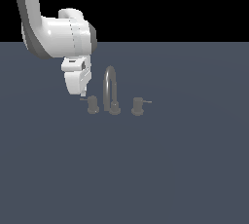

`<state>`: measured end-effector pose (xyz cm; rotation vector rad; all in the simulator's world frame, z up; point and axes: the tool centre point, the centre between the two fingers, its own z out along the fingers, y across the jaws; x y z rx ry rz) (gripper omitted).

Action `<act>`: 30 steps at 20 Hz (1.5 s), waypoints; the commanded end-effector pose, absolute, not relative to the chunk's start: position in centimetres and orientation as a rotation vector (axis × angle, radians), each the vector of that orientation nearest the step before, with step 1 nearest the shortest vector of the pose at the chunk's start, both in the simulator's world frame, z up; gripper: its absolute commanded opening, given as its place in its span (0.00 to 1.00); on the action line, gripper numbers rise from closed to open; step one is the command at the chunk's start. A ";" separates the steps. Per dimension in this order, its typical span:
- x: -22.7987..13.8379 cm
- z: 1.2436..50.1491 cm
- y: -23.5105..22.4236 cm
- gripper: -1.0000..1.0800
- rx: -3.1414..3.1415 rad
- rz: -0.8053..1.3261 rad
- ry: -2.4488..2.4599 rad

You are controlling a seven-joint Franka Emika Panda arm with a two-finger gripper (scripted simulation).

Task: Turn on the faucet by rotating a designated handle.

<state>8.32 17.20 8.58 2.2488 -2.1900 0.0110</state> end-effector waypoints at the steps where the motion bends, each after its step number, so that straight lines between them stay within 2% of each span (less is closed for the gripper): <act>1: 9.3 7.7 16.9 0.00 2.210 0.009 -2.230; 9: 10.8 6.3 16.3 0.00 2.141 0.001 -2.298; 21: 10.9 6.3 16.3 0.00 2.142 0.000 -2.299; 30: 8.2 6.3 18.0 0.00 2.142 0.000 -2.299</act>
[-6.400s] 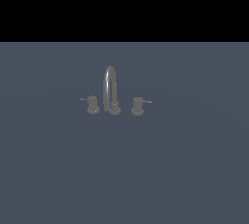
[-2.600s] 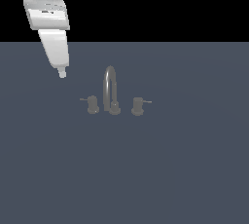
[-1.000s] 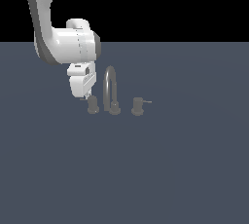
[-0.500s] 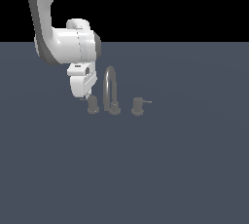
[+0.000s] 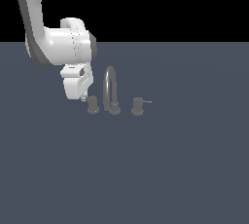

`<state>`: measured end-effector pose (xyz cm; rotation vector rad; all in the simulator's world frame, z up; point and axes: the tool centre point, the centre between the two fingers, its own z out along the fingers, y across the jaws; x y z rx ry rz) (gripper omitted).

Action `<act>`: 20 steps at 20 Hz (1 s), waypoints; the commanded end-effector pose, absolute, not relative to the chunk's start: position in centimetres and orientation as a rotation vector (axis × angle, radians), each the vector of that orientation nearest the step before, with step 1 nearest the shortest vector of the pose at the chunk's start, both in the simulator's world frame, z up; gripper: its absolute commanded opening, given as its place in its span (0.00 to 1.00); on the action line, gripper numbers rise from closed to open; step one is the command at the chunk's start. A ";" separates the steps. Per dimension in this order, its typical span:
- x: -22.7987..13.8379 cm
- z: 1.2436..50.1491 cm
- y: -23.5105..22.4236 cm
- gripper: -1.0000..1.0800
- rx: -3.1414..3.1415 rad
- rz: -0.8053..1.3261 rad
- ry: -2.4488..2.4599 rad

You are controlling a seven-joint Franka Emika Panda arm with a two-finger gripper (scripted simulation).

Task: Turn on the faucet by rotating a designated handle.

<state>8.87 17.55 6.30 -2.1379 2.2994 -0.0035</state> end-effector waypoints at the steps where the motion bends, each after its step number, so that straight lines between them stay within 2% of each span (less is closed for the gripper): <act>1: 7.9 6.3 18.2 0.00 -2.142 0.000 2.299; 3: 8.7 6.3 17.6 0.00 -2.130 -0.009 2.301; 18: 4.2 6.3 17.6 0.00 -2.141 -0.001 2.299; 20: 5.0 6.3 18.0 0.00 -2.144 -0.004 2.276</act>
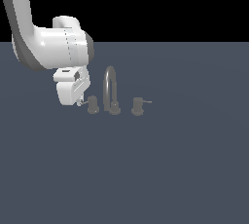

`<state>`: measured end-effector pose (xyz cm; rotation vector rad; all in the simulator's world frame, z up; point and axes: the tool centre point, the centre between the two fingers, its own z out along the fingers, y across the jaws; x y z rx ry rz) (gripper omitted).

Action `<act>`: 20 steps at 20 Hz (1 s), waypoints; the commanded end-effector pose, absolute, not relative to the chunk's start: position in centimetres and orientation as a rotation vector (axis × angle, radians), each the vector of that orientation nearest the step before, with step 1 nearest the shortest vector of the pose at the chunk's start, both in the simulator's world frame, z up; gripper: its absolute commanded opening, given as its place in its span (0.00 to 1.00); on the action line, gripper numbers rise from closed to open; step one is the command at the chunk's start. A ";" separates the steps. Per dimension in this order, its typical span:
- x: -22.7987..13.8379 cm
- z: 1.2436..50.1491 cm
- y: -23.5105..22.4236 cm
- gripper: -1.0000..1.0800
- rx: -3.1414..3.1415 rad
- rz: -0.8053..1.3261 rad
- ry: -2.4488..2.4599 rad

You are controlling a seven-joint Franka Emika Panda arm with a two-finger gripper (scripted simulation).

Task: Turn on the faucet by rotating a designated handle.

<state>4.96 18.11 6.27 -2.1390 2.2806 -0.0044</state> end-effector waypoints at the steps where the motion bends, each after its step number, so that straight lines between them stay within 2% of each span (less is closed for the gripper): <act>1: 4.7 6.3 17.8 0.00 -2.144 -0.004 2.278; 12: 2.1 6.3 14.6 0.00 -2.142 0.000 2.297; 14: 2.3 6.3 16.4 0.00 -2.157 0.007 2.266; 20: 2.7 6.3 11.8 0.00 -2.145 0.001 2.292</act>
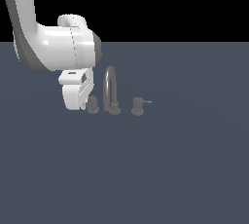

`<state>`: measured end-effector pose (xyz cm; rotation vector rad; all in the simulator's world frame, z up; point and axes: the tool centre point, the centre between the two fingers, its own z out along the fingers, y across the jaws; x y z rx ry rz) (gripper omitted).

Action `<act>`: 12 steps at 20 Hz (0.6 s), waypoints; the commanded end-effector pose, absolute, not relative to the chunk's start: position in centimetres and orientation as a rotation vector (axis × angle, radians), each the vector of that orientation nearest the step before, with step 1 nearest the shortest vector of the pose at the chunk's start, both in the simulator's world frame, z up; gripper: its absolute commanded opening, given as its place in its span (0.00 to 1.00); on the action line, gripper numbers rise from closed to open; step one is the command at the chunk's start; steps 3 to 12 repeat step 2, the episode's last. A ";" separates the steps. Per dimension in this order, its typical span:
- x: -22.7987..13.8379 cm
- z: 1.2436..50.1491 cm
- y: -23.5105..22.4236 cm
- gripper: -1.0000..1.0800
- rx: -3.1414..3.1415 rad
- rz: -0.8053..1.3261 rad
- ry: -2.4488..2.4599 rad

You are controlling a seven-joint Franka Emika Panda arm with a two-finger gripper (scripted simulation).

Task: Turn on the faucet by rotating a designated handle.

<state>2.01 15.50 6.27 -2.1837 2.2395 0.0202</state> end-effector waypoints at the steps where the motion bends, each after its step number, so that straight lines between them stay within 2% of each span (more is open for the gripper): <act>1: 2.8 6.3 11.0 0.00 -2.142 0.001 2.296; 12: 2.8 6.3 11.0 0.00 -2.142 0.001 2.296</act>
